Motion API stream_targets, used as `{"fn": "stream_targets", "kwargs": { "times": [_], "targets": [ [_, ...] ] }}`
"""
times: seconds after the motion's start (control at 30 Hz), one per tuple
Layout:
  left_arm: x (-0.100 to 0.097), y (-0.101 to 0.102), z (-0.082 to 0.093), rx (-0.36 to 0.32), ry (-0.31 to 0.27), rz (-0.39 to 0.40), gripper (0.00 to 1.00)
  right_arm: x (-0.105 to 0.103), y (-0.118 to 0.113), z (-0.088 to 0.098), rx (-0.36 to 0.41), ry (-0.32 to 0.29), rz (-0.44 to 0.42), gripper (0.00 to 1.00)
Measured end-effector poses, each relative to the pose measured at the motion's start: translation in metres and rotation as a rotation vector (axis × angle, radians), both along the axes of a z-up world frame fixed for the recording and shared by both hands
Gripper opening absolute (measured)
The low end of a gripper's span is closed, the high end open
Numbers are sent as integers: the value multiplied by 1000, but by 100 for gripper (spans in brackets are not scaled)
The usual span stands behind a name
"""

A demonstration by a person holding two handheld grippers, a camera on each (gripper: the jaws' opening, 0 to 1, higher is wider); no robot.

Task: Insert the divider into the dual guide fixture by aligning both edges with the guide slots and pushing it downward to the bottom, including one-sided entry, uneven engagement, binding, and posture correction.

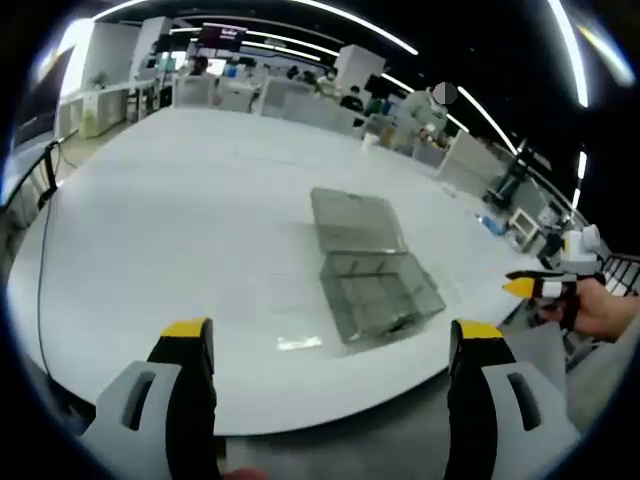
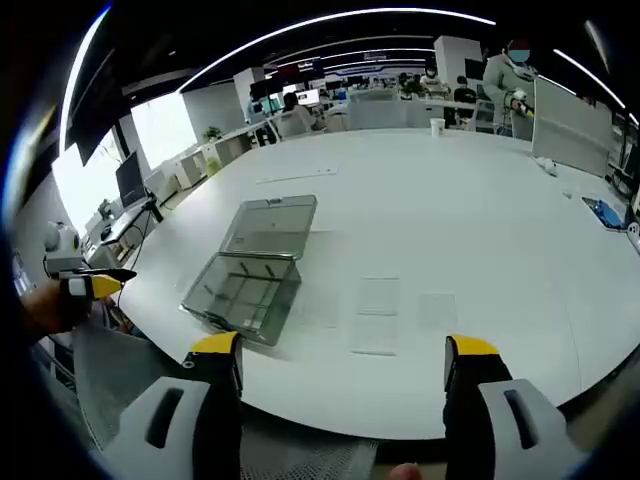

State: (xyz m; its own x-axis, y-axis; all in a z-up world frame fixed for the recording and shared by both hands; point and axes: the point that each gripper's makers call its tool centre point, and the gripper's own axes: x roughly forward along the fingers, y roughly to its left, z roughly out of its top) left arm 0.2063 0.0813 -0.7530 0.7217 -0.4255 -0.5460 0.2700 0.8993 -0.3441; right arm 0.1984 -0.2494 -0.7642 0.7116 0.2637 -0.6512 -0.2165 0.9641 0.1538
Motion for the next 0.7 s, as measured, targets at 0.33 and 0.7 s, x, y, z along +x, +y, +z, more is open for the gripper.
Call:
{"fn": "stream_targets", "kwargs": {
  "times": [0.33,0.7],
  "targets": [
    [0,0,-1,-1,4,1,95,0,-1,0,1,2,-1,80],
    [-1,0,-1,5,1,-2,95,-1,-1,0,0,3,-1,80]
  ]
}}
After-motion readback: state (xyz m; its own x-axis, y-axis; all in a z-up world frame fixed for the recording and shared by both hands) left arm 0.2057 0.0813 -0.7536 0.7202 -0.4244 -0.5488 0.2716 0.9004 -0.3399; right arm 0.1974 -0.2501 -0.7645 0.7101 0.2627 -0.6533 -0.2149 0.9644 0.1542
